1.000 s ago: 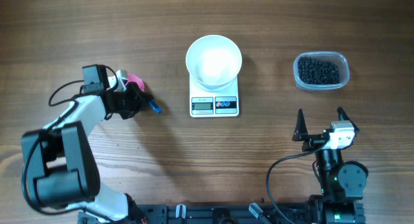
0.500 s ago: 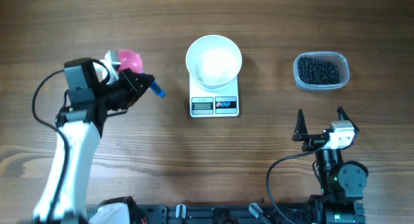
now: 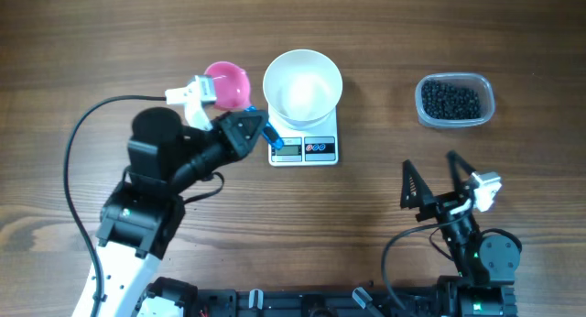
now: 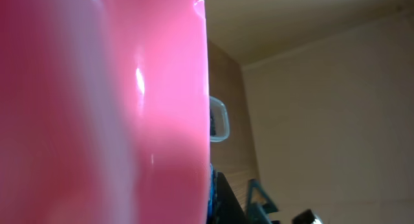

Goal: Scoop item into bowl and weigh 150g on scale
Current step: 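Lift the pink scoop with the left gripper toward the right gripper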

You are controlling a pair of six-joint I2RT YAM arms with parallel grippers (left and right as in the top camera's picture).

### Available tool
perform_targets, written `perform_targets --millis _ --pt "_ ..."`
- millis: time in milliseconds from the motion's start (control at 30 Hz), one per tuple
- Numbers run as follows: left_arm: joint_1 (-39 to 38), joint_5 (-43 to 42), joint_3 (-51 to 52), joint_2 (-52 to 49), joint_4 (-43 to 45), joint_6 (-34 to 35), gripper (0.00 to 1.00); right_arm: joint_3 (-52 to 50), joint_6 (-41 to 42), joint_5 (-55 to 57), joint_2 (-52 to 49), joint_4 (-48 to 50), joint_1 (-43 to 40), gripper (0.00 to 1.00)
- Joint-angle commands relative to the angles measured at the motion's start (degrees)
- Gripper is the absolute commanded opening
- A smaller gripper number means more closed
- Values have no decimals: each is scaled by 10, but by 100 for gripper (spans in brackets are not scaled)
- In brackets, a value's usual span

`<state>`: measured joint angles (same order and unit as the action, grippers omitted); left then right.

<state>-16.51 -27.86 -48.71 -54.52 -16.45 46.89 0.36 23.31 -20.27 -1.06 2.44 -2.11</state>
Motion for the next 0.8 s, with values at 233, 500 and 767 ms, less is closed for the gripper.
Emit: perform_targets --millis 233,500,767 --pt "-78 89 4 5 96 140 4 -1 583 -170 2 207 3 100" --pt "-154 89 4 -2 163 140 4 -1 739 -218 2 290 3 100" --pt "-232 108 4 -41 219 171 4 -1 815 -287 2 319 3 100"
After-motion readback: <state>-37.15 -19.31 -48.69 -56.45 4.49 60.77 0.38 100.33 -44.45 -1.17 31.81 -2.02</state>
